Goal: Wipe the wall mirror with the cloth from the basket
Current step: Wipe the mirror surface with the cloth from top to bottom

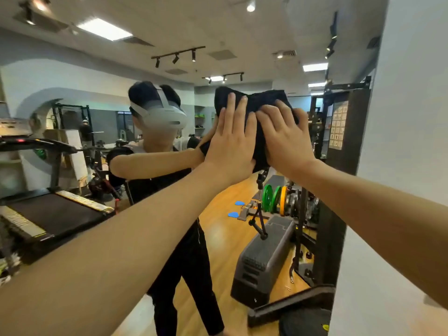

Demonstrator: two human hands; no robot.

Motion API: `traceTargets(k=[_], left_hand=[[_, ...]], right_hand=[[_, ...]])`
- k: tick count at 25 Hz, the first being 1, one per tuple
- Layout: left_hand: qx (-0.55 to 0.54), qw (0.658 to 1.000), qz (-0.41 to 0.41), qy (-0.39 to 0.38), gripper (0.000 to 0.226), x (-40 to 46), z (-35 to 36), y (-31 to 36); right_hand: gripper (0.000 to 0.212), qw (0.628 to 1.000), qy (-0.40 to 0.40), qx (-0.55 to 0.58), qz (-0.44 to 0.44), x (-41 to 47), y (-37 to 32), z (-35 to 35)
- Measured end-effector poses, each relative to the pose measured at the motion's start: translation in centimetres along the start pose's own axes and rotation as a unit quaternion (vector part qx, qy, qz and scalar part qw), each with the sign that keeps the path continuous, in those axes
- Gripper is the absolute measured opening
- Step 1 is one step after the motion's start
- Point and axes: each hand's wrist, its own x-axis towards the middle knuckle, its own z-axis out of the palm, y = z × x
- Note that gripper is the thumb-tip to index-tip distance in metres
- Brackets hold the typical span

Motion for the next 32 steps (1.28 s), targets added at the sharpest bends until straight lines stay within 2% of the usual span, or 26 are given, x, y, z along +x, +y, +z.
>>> traceTargets(k=[6, 18, 24, 32], left_hand=[[0.02, 1.0, -0.008, 0.02, 0.084, 7.3, 1.3, 4.5], [0.029, 0.999, -0.005, 0.043, 0.086, 15.0, 7.4, 18.3], [0.005, 0.998, 0.001, 0.065, 0.083, 13.8, 10.7, 22.8], [0.005, 0.999, 0.034, -0.018, 0.088, 6.1, 16.4, 28.9]], right_hand=[[0.056, 0.998, 0.026, 0.042, 0.03, 1.1, 7.5, 2.1], [0.055, 0.992, 0.056, 0.091, 0.066, -6.2, 22.4, 7.3], [0.049, 0.986, 0.087, 0.114, 0.087, -11.2, 24.5, 9.5], [0.051, 0.975, 0.1, 0.165, 0.109, -24.2, 22.8, 13.2]])
